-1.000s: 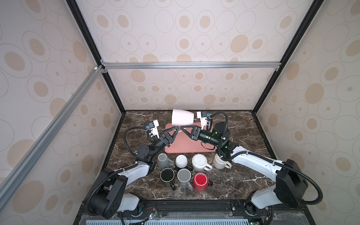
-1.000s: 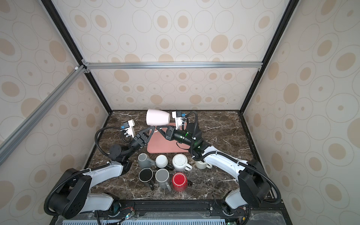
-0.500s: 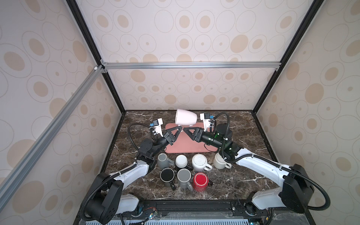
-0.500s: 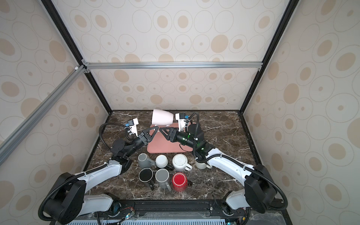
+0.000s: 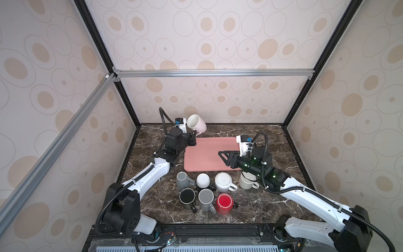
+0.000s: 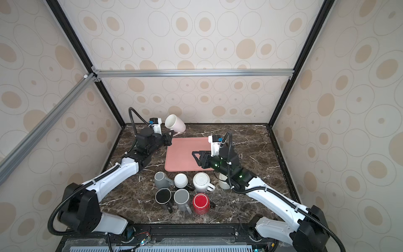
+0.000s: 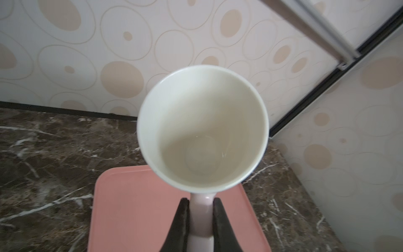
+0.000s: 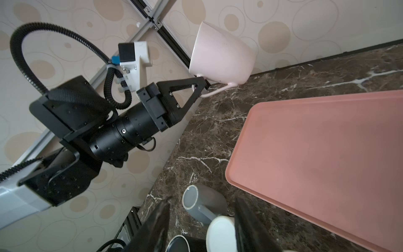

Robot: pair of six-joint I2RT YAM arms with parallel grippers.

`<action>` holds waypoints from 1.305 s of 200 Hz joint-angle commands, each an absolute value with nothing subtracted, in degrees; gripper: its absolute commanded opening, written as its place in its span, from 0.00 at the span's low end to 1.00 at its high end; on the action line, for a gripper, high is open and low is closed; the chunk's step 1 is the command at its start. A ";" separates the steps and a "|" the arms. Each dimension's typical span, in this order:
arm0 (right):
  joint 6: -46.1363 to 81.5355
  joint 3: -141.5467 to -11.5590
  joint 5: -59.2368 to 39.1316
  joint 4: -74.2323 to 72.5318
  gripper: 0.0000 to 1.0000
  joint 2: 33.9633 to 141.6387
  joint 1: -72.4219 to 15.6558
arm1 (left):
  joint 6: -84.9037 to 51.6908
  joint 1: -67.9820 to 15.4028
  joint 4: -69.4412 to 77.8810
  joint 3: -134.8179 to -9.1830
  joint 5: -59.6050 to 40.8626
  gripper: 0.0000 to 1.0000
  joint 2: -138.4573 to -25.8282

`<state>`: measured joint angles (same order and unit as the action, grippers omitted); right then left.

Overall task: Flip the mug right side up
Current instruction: 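Carry the upright pink mug over the tray with the left gripper while the right withdraws, then lower the pink mug onto the tray's far corner and open the left gripper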

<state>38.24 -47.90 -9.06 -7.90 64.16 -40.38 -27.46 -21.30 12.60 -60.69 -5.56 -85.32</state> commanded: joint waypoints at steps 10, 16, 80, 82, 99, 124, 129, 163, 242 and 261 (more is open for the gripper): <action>37.12 -46.74 -6.64 -3.25 0.50 61.33 -39.99 | -20.12 -17.77 10.48 -65.66 -2.73 0.00 -91.29; 36.98 -46.61 -6.44 -2.72 0.50 60.97 -39.92 | -19.70 -17.64 10.84 -66.16 -3.06 0.00 -92.45; 36.83 -44.42 -3.35 2.12 0.51 56.75 -39.55 | -14.44 -17.51 10.45 -68.82 -1.45 0.00 -99.87; 36.89 -44.39 -3.30 2.18 0.51 56.70 -39.49 | -14.46 -17.50 10.52 -68.80 -1.53 0.00 -99.96; 37.16 -43.77 -3.10 2.37 0.51 56.28 -39.36 | -14.29 -17.57 11.78 -68.39 -1.87 0.00 -100.67; 37.46 -43.67 -3.10 2.79 0.52 56.25 -39.20 | -14.06 -17.51 12.95 -68.46 -1.87 0.00 -101.84; 37.45 -43.68 -3.08 2.88 0.52 56.25 -39.20 | -13.87 -17.58 13.05 -68.47 -1.85 0.00 -102.07; 37.60 -43.37 -2.91 3.40 0.52 55.86 -39.09 | -13.03 -17.62 12.71 -69.32 -1.26 0.00 -103.61; 37.88 -42.58 -2.72 3.69 0.53 55.24 -38.85 | -11.70 -17.55 12.31 -70.05 -0.06 0.00 -106.09; 37.84 -42.55 -2.83 3.85 0.54 55.28 -38.85 | -11.69 -17.51 12.63 -69.34 0.43 0.09 -105.90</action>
